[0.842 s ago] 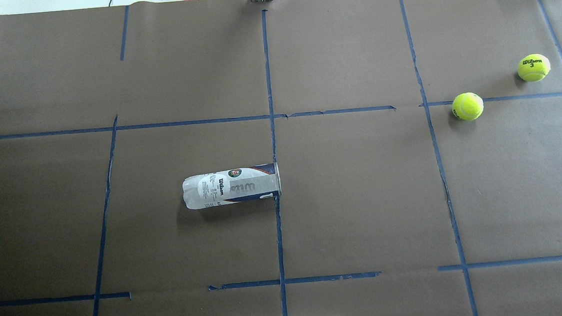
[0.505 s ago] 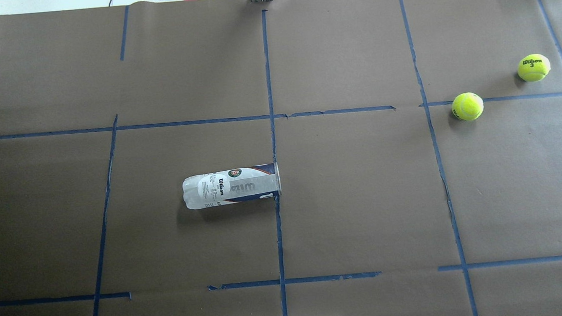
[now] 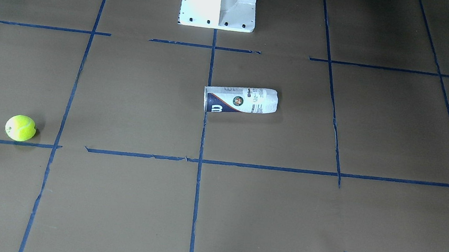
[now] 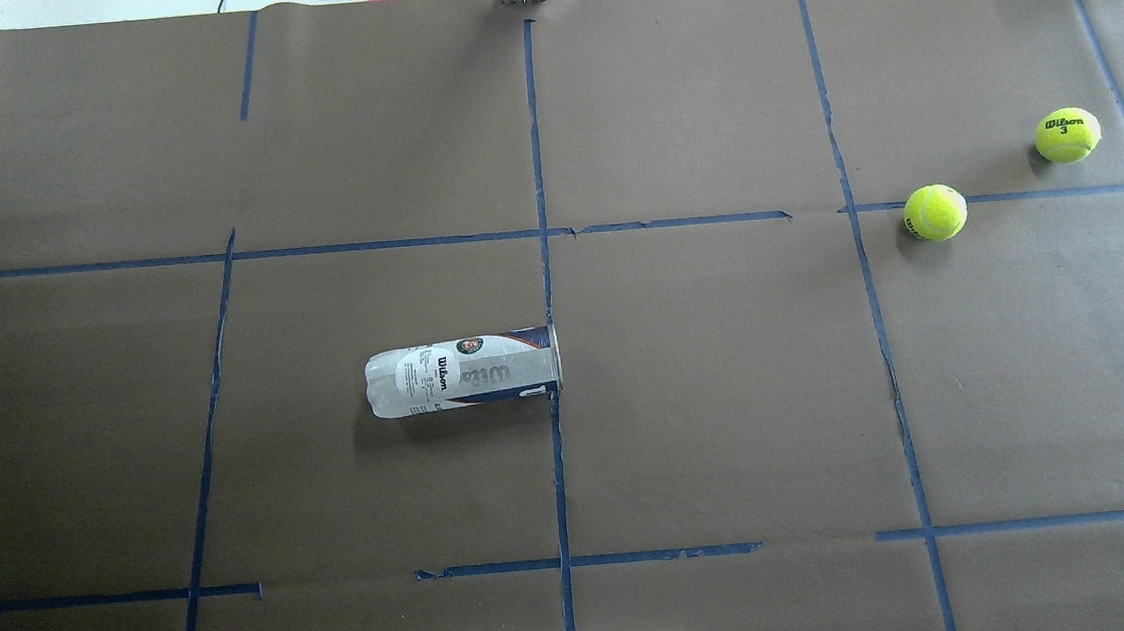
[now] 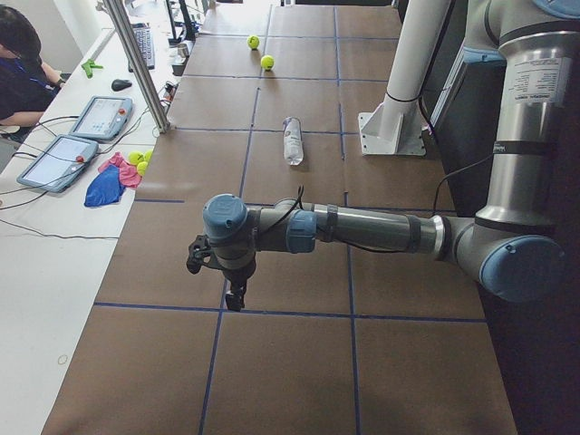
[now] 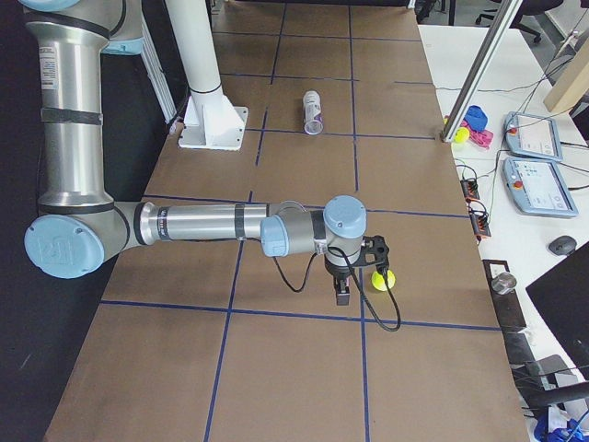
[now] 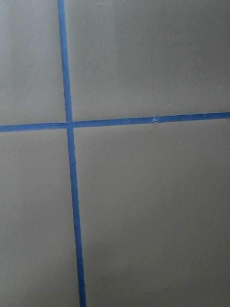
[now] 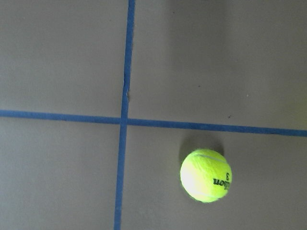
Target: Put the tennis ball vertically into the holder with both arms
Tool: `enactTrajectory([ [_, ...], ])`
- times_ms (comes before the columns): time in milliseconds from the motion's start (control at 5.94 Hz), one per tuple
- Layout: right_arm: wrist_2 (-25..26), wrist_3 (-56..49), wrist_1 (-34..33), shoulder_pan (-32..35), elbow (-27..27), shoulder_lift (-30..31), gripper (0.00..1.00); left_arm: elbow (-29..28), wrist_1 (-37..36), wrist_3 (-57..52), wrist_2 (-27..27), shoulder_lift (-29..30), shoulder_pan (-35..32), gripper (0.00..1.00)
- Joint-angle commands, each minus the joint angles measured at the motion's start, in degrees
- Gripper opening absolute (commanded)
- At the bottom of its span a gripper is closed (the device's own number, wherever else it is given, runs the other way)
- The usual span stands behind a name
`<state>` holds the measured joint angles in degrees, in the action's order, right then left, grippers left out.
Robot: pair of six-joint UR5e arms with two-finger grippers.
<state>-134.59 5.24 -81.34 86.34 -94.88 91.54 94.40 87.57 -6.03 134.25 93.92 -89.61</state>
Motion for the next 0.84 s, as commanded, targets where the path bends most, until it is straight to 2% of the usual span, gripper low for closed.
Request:
enactTrajectory([
  [0, -1.2, 0.56, 3.02, -0.03, 0.83, -0.05, 1.0, 0.61, 4.34, 0.41, 0.31, 2.67, 0.83, 1.0],
  [168, -1.11, 0.38, 3.11, -0.03, 0.75, -0.31, 1.0, 1.4, 11.5, 1.36, 0.4, 2.59, 2.49, 1.0],
  [337, -1.11, 0.56, 3.11, -0.29, 0.75, -1.18, 1.0, 1.58, 18.71, 9.99, -0.38, 4.76, 9.21, 1.0],
  [505, -1.11, 0.64, 3.11, -0.21, 0.66, -1.19, 1.0, 1.41, 23.3, 10.33, -0.39, 9.13, 17.45, 1.0],
  [674, -1.11, 0.65, 3.11, -0.29, 0.66, -1.19, 1.0, 1.14, 22.91, 10.86, -0.39, 16.14, 25.02, 1.0],
])
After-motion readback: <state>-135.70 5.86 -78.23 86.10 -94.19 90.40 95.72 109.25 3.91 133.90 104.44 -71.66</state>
